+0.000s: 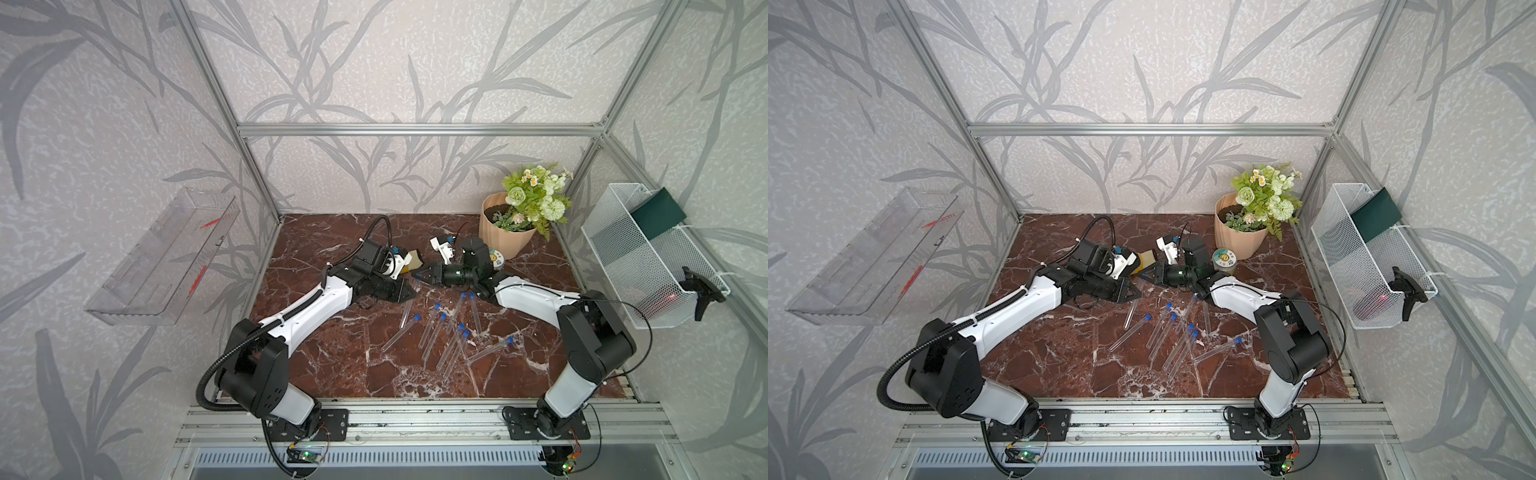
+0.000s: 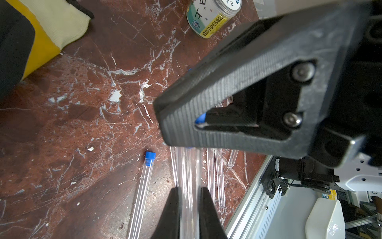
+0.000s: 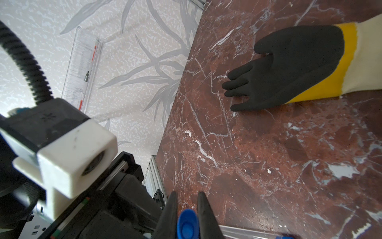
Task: Remove stoppers from test tubes
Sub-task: Open the stopper on the test tube, then place the test tube at the center of the board.
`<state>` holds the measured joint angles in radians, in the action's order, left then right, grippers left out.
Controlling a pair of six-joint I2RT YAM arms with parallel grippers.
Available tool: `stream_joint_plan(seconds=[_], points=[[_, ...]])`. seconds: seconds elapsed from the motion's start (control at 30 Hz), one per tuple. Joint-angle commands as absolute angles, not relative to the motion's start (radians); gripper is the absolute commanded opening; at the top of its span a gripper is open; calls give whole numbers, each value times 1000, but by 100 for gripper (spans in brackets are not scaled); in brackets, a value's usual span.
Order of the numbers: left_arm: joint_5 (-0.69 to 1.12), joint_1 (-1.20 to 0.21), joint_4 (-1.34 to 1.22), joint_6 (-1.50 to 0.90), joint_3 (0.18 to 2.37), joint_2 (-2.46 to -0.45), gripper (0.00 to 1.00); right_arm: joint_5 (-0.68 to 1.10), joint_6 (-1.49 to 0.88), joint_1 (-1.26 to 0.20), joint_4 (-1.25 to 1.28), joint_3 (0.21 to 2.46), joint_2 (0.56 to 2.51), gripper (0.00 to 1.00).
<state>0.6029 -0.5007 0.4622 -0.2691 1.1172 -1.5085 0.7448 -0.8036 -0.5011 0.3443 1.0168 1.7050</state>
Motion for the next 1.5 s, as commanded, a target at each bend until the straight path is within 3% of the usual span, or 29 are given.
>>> stream_joint_plan(seconds=[0.0, 0.7, 0.97, 1.47], points=[[573, -489, 645, -262, 1094, -1495, 1, 647, -789, -452, 486, 1016, 1628, 0], [571, -470, 632, -266, 1074, -1474, 1, 620, -859, -421, 614, 957, 1619, 0], [523, -403, 632, -295, 1063, -1466, 3, 598, -757, -417, 412, 977, 1590, 0], [128, -314, 842, -221, 1212, -1668, 7, 527, -531, -420, 5, 1080, 1555, 0]])
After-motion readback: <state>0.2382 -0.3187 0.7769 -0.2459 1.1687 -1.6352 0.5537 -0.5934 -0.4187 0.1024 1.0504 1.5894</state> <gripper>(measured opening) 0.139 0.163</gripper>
